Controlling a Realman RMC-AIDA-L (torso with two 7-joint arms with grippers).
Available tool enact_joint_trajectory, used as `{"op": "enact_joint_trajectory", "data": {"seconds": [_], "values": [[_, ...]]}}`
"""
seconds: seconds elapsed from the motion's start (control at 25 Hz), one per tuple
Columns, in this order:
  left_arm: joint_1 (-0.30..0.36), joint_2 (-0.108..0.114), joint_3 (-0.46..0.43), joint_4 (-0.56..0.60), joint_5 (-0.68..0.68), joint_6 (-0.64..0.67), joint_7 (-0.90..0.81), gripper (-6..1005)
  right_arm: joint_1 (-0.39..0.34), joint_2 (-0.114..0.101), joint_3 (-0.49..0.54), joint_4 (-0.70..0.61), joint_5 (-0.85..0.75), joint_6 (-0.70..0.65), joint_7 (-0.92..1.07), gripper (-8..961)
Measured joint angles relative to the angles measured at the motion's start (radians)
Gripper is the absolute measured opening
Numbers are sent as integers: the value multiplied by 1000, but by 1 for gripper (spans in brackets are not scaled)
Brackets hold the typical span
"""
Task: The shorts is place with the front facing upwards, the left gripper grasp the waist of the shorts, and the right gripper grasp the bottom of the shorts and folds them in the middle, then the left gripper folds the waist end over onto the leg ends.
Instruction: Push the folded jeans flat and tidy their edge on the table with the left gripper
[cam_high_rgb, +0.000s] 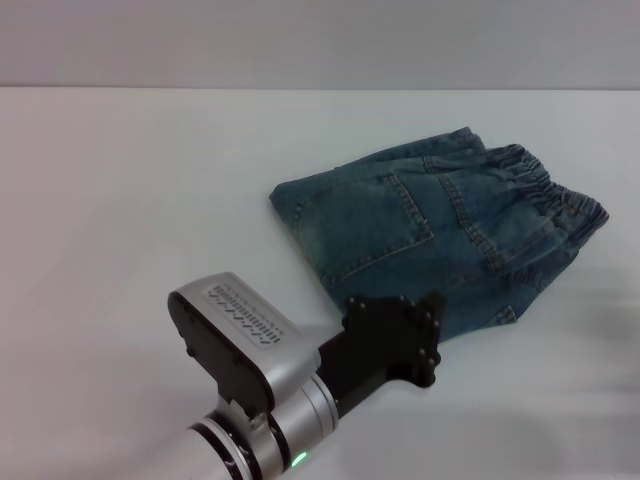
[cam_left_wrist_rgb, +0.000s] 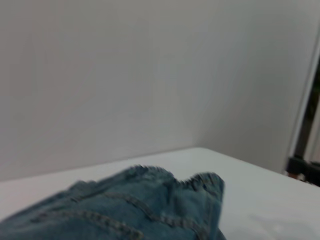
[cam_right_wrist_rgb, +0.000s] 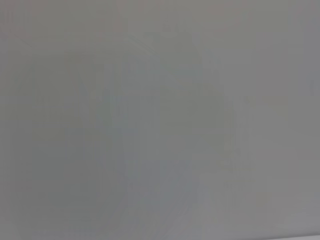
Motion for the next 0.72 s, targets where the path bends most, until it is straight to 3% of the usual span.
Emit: {"op": "enact_joint_trajectory", "data": {"seconds": [0.04, 0.36, 0.72], "values": [[-5, 0, 5, 6, 0, 0, -7, 80, 2, 0, 0, 0, 0, 1, 1, -2], [-78, -12, 28, 103, -4, 2, -117, -2, 5, 2, -5, 5, 0, 6, 3, -1], [-190, -15, 13, 227, -7, -2, -270, 4, -8, 4, -8, 20, 0, -1, 7, -1]]}}
